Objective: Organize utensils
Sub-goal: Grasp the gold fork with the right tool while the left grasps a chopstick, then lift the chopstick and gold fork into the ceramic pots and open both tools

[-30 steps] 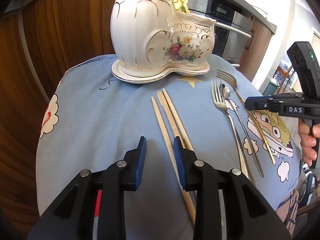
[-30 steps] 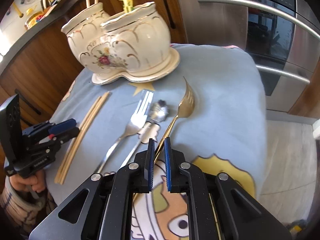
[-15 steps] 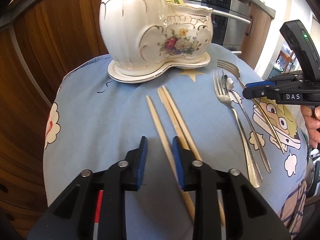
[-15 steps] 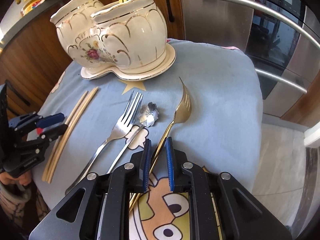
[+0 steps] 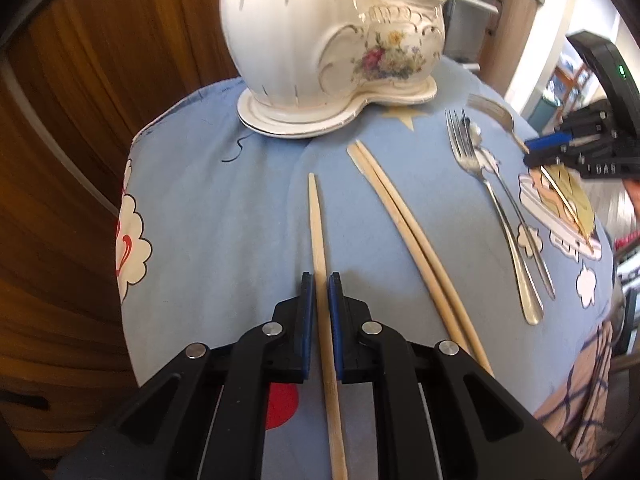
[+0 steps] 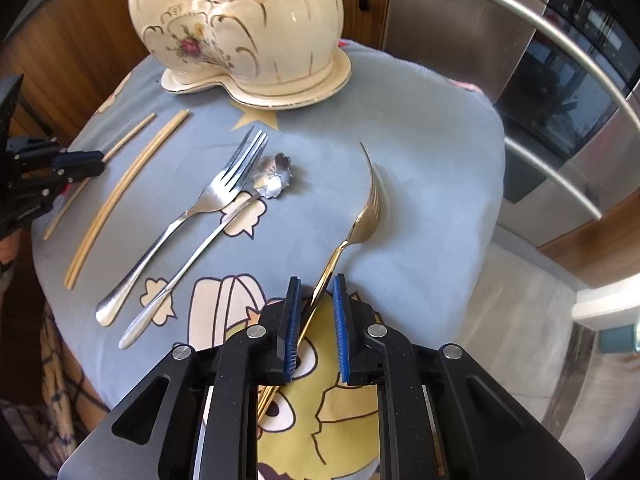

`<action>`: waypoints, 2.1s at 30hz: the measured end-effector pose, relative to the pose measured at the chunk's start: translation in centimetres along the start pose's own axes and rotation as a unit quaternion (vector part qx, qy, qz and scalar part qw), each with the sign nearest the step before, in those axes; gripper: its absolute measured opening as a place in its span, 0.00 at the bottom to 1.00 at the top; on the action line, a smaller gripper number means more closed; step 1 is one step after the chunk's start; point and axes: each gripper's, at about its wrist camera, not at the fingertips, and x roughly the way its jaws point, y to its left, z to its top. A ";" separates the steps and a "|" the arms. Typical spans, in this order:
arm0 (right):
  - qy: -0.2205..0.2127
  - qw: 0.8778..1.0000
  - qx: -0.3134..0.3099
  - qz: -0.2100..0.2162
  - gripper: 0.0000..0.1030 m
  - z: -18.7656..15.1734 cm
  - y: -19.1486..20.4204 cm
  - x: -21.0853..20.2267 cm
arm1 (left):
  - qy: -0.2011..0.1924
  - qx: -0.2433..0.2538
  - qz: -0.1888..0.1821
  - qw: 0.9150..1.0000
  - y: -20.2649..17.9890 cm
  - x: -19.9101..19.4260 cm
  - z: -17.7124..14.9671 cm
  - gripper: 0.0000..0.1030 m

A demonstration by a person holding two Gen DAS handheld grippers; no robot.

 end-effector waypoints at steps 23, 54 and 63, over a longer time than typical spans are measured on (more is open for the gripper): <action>-0.007 0.997 0.061 0.052 0.08 -0.2 -2.1 -0.5 | 0.091 0.038 -0.021 0.995 0.1 0.5 3.0 0.06; -0.253 0.962 0.074 0.071 0.06 -0.3 -0.4 -11.2 | -0.249 -0.095 -0.034 0.963 3.1 -13.1 3.9 0.06; -0.280 0.956 0.055 0.064 0.06 1.9 0.1 -13.5 | -0.303 -0.111 -0.041 0.946 3.3 -14.4 6.8 0.06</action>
